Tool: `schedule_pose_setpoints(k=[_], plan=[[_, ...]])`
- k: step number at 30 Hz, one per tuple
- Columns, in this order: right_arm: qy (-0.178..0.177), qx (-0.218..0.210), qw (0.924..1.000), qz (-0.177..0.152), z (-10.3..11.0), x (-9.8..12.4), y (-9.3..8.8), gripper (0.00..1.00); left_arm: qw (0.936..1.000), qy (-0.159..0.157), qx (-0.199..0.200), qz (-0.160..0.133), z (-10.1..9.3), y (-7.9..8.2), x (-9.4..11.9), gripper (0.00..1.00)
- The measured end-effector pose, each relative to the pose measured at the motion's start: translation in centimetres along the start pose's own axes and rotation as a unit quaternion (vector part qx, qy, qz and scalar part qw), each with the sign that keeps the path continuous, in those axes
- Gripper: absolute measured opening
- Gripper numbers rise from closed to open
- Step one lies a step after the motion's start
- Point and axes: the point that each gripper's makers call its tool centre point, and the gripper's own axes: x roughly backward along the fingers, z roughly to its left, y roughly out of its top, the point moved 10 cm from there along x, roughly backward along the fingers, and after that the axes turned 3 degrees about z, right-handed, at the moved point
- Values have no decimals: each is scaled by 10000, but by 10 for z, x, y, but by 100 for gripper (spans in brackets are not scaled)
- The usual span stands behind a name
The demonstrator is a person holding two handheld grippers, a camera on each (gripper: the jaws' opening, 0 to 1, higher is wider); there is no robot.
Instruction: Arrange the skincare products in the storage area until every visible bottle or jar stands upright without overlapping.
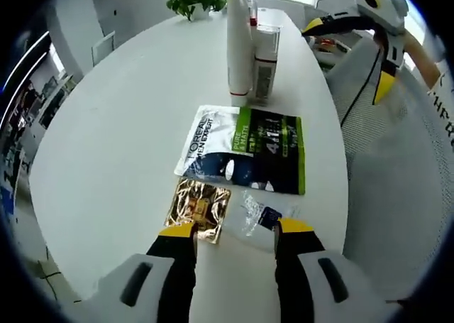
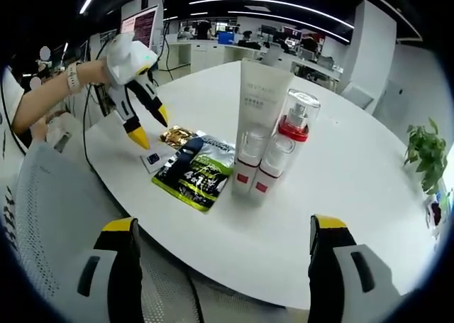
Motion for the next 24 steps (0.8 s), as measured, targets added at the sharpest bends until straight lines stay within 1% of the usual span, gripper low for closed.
schedule_pose_setpoints(k=[2,3,4,8,10,15,17,18,20,22,24], plan=[[9,19,10000,3,0,0,0,99,9992,271,249,-133,-3,-1,-1,49],[12,28,10000,1,0,-1,0,99,9989,273,339,-180,-2,-3,-3,50],[18,33,10000,-1,0,-1,0,99,9989,318,305,-189,-2,-4,-4,51],[61,78,10000,8,1,-2,0,99,9974,490,428,-308,-6,-7,-8,51],[79,84,9999,18,1,-2,0,99,9968,579,418,-349,-9,-6,-11,53],[104,114,9999,16,2,-2,0,99,9967,623,347,-383,-11,-4,-18,57],[112,117,9999,20,3,-2,0,99,9965,672,302,-391,-16,2,-21,60],[115,118,9999,18,3,-2,0,99,9970,639,157,-404,-17,2,-23,61],[114,106,9999,17,3,-2,0,99,9971,650,114,-367,-18,1,-26,61],[107,103,9999,23,3,-1,-1,99,9972,707,6,-224,-18,-2,-28,61],[100,91,9999,18,3,-1,-1,99,9973,710,-78,-185,-19,-4,-28,61]])
